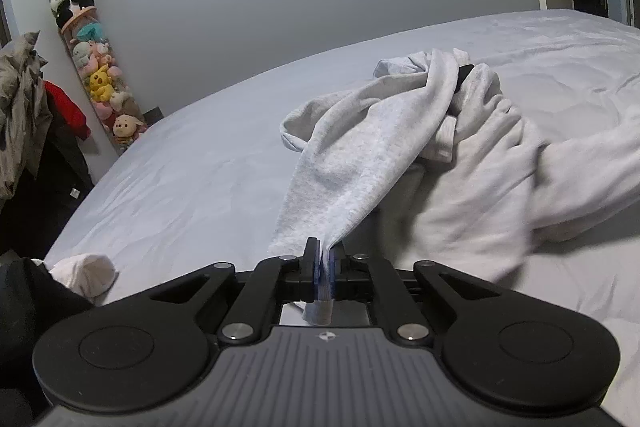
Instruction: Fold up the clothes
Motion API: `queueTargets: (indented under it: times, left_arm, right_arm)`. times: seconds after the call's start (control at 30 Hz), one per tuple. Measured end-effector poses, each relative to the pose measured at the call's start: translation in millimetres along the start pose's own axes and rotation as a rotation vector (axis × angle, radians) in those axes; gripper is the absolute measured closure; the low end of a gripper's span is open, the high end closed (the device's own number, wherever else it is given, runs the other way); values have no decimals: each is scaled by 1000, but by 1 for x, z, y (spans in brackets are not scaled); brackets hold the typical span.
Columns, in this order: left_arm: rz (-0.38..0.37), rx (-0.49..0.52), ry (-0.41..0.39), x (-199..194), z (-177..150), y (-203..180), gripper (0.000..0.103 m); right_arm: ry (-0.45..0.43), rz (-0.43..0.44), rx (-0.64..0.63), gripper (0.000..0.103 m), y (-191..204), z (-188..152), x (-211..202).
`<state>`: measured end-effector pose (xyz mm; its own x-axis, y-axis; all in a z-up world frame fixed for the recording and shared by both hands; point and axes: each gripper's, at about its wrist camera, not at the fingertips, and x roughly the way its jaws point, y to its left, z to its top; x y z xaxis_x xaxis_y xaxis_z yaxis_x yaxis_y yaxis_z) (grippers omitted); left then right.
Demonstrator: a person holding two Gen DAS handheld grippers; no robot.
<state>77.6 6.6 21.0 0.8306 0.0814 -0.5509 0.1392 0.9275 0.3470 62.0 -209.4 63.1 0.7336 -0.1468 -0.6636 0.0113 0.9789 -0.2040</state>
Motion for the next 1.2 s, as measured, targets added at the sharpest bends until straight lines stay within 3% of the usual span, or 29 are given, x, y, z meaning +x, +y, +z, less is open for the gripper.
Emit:
queueTargets:
  times: [0.4,0.77,0.87,0.93,1.0,1.07,1.13,1.2]
  left_arm:
    - [125,-27,4,-29,20,24,100]
    - [313,-1,53,-30,47,83,100]
    - [338,37,71,-24,52,89,97]
    - [350,65,83,-20,55,90,92]
    - [357,87,91,-16,57,91,90]
    - [350,94,91,-14,58,88,86]
    - [342,105,77,-14,60,84,81]
    - [324,136,40,-16,63,75,68]
  right_arm:
    - [10,-226,132,93,-107,-7,-60]
    - [16,-361,181,93,-159,-19,-84]
    - [26,-368,214,92,-169,-23,-82]
    - [44,-361,237,88,-173,-28,-78]
    - [46,-361,252,76,-175,-29,-72]
    - [24,-360,259,75,-175,-28,-72]
    - [6,-312,270,75,-173,-26,-71]
    - [5,-222,276,75,-167,-24,-68]
